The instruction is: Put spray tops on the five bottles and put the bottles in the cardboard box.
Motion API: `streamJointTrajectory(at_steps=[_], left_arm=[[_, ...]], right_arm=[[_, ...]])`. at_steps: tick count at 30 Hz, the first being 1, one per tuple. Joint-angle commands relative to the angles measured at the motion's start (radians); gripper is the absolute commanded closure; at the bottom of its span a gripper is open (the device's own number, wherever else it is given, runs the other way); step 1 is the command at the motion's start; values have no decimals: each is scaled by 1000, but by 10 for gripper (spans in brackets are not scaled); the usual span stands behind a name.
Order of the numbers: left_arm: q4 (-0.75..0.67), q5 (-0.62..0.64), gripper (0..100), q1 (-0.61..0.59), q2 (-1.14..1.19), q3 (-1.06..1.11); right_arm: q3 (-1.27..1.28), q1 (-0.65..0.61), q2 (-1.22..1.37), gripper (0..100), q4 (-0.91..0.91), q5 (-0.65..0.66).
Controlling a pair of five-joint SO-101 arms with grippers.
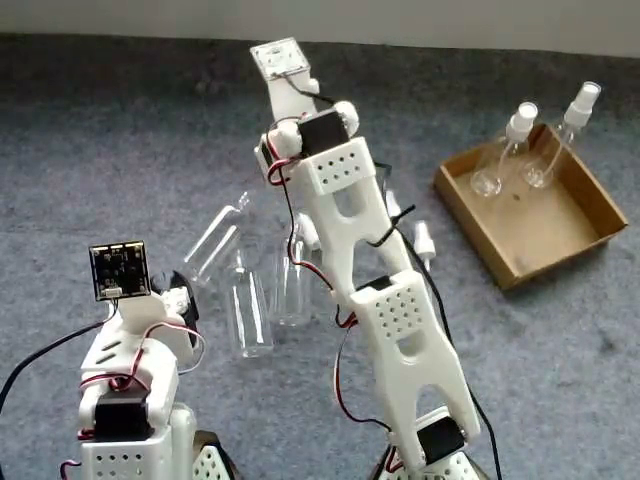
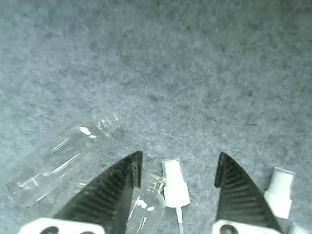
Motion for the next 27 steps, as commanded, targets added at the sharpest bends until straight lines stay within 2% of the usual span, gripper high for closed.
streamJointTrajectory(at_steps=[1,4,10,19,27], left_arm=[[-20,-9,993,-8,-7,-5],[-20,-9,993,-8,-7,-5],[-20,-9,993,-8,-7,-5],[-20,-9,993,-8,-7,-5],[-20,-9,993,-8,-7,-5]], right_arm=[[183,16,-214,783,22,-95],[412,13,-341,782,21,-183],[779,-15,-466,782,12,-189],[912,-50,-466,781,-148,-192],[932,-133,-464,781,-179,-229]])
